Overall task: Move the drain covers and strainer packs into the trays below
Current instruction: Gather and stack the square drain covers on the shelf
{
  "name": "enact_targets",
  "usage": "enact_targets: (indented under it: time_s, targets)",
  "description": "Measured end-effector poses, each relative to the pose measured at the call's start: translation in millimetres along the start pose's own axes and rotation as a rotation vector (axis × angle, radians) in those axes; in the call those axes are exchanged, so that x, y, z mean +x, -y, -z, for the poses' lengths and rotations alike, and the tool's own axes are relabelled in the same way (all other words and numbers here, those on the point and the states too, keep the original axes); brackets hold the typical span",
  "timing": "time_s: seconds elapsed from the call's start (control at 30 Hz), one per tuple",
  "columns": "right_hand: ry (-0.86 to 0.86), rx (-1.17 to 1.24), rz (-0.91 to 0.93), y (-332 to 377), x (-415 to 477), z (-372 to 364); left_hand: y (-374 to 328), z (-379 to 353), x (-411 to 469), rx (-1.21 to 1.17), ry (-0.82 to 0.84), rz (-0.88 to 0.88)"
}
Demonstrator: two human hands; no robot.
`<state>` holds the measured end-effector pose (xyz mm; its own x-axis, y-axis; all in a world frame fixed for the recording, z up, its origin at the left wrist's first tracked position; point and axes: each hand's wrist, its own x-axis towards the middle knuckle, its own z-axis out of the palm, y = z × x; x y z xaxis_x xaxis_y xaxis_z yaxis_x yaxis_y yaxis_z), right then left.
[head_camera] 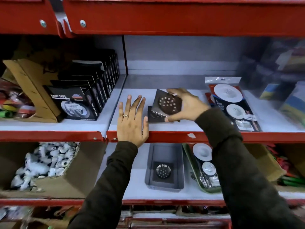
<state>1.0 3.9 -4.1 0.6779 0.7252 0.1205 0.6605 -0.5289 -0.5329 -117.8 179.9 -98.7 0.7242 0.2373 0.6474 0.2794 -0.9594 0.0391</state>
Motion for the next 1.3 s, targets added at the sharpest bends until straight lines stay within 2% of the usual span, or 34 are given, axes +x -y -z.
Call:
enact_targets:
  time_s: [0.07, 0.17, 0.27, 0.33, 0.5, 0.63, 0.77, 0.87, 1.0, 1.1, 1.13, 1.17, 1.3]
  targets:
    - [0.033, 0.118, 0.047, 6.9, -40.4, 8.7, 0.9, -0.7, -0.3, 0.000, 0.018, -0.010]
    - [0.356, 0.220, -0.003, 16.6, -95.5, -3.3, 0.9, -2.2, 0.2, 0.009, 0.023, -0.014]
    - [0.651, 0.050, -0.099, -1.4, -108.7, -65.5, 0.5, -3.5, 0.6, 0.013, -0.005, -0.022]
    - [0.714, -0.031, -0.216, -28.9, -98.3, -120.0, 1.0, -5.4, 1.2, 0.014, -0.018, -0.024]
    - [0.490, -0.203, -0.383, -95.3, -54.3, -222.8, 1.7, -6.1, 2.3, 0.028, -0.029, -0.020]
    - [0.499, -0.221, -0.425, -113.2, -44.8, -262.4, 2.9, -6.3, 2.5, 0.044, -0.017, -0.019]
    - [0.484, -0.227, -0.343, -118.1, -52.3, -273.0, 1.0, -3.0, 2.7, 0.059, 0.021, -0.003]
    - [0.250, -0.046, -0.268, -84.2, -64.8, -239.8, 0.1, -1.1, 3.0, 0.058, 0.028, 0.003]
    - [-0.316, 0.263, -0.021, -2.5, -90.5, -162.2, 0.4, -1.9, 1.6, 0.046, 0.029, 0.008]
    - [-0.566, 0.454, 0.078, 37.5, -78.4, -92.6, -0.1, -2.1, 1.9, 0.036, 0.038, 0.018]
    - [-0.576, 0.456, 0.076, 38.2, -64.7, -72.7, -0.4, -1.5, 2.2, 0.031, 0.042, 0.022]
    - [-0.511, 0.418, 0.056, 32.9, -47.9, -56.6, -0.4, -1.2, 1.8, 0.030, 0.049, 0.026]
    - [0.086, 0.007, -0.019, -3.5, 20.5, -30.9, -1.2, 1.7, 3.0, 0.043, 0.069, 0.034]
